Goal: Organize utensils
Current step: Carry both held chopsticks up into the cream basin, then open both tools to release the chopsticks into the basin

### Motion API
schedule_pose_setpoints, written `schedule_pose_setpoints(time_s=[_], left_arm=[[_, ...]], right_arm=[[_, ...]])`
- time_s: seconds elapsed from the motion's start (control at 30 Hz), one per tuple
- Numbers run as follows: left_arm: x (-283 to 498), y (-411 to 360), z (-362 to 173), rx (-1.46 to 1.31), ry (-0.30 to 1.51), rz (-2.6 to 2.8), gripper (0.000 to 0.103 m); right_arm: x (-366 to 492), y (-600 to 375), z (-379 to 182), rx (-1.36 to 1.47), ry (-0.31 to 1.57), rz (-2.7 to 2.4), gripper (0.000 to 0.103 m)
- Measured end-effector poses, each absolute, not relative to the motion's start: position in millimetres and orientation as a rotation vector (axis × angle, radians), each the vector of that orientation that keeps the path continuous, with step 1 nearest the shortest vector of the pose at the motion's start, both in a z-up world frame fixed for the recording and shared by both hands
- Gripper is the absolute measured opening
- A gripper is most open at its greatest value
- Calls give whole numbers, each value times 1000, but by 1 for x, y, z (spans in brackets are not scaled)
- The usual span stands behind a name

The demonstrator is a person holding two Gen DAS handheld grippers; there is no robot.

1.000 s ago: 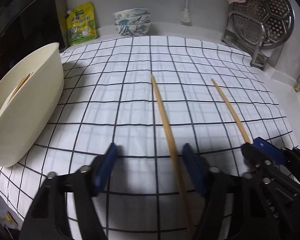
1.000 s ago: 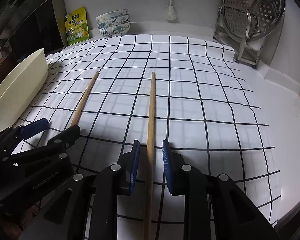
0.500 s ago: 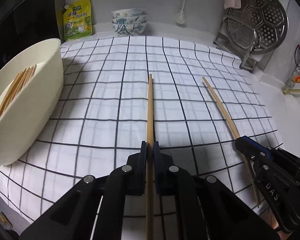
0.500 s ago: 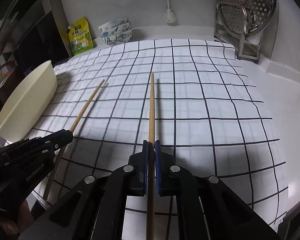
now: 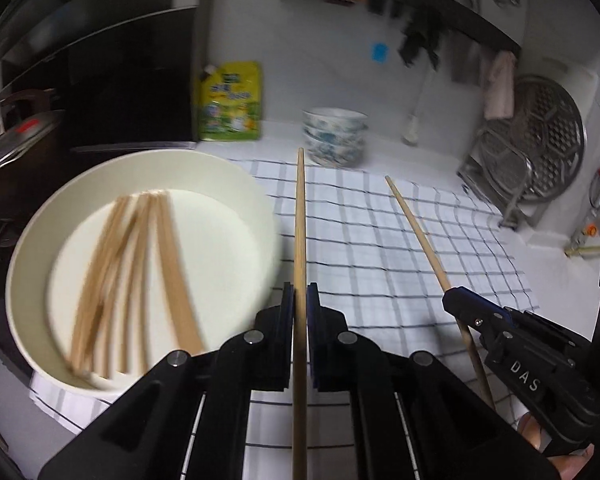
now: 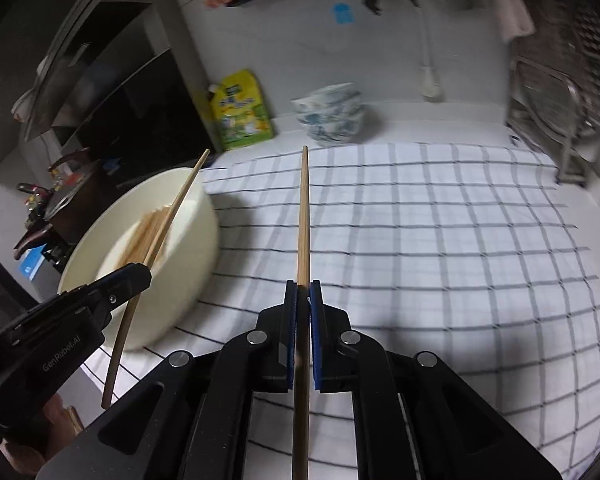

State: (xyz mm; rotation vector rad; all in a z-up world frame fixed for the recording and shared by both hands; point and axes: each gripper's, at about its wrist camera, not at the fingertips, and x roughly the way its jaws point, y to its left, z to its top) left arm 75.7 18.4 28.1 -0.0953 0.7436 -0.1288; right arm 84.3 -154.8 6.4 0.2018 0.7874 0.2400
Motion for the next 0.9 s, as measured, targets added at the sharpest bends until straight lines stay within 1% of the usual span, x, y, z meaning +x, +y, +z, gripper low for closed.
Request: schedule_pose_setpoints(time_s=[0.2,0.43,0.6,0.9], left_arm=[[88,93,39,-103,718,-4,7],[103,149,31,-122,739,75,7],[112,168,19,-143,762,85,7],[125,179,7,-156,797,88,7]], right_arm=[[121,-82,20,175,794,360,6],[151,-8,24,113,818,454,6],[169,22,15,87,868,465,6],[183,39,-3,71,920,449,6]])
